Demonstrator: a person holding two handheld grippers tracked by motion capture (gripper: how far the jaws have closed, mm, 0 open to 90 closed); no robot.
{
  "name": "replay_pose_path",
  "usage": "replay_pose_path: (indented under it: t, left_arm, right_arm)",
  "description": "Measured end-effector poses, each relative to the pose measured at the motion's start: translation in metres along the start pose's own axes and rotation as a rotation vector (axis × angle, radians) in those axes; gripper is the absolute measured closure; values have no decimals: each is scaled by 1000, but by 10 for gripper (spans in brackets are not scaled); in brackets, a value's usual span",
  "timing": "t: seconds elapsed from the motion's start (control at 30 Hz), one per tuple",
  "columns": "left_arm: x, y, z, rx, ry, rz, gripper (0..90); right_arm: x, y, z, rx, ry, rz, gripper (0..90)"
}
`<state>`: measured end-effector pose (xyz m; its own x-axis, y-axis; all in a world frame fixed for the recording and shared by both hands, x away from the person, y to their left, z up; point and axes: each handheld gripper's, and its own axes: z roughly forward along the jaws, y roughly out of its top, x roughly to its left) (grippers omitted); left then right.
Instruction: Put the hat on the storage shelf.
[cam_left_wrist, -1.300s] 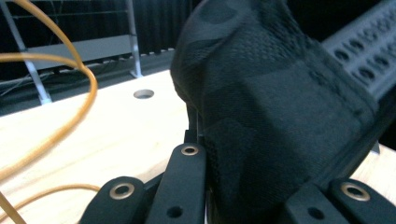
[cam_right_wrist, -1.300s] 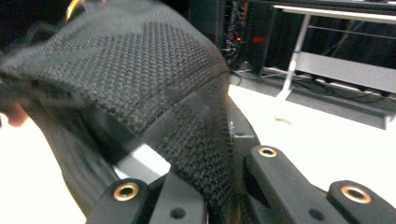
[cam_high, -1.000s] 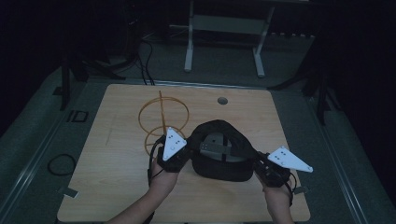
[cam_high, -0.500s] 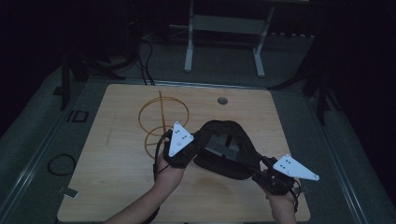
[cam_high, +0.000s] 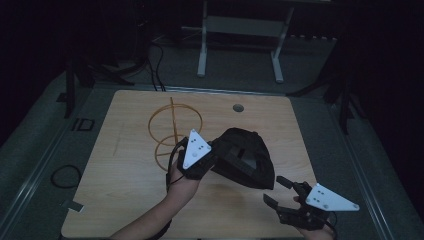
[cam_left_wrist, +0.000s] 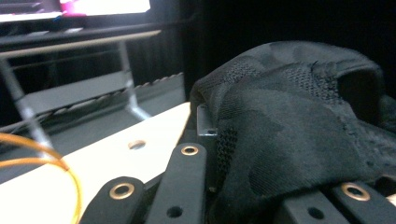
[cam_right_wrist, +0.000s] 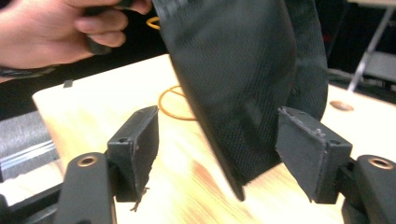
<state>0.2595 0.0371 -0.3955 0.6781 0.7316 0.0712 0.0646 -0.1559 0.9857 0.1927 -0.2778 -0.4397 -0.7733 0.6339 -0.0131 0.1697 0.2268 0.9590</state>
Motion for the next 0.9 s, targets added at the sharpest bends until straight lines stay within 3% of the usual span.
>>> replay_pose_path:
  t: [0.1, 0.17, 0.23, 0.27, 0.33, 0.4, 0.43, 0.53, 0.73, 0.9]
  left_arm:
    - [3, -3, -4, -6, -8, 13, 883]
    - [6, -6, -6, -22, -42, 15, 883]
    - [9, -9, -11, -59, -104, 48, 883]
    - [8, -10, -13, -68, -110, 71, 883]
    - [10, -10, -16, -90, -171, 85, 883]
    - [13, -10, -20, -104, -219, 99, 883]
    - [13, -10, -20, -104, -219, 99, 883]
    - [19, -12, -26, -123, -329, 126, 882]
    - [20, -14, -30, -109, -454, 139, 882]
    - [17, -13, -29, -94, -495, 118, 882]
  right_arm:
    - [3, 8, -12, -23, 40, -31, 336]
    - [3, 14, -20, -58, 68, -46, 366]
    - [2, 21, -23, -57, 44, -68, 375]
    - [1, 24, -24, -54, 26, -81, 388]
    - [-3, 31, -23, -42, -7, -98, 408]
    - [-7, 37, -21, -38, -4, -113, 425]
    - [-7, 37, -21, -38, -4, -113, 425]
    - [-13, 48, -16, -37, 9, -136, 429]
    - [-5, 64, -2, -16, 117, -204, 414]
    - [6, 70, 13, 15, 202, -286, 418]
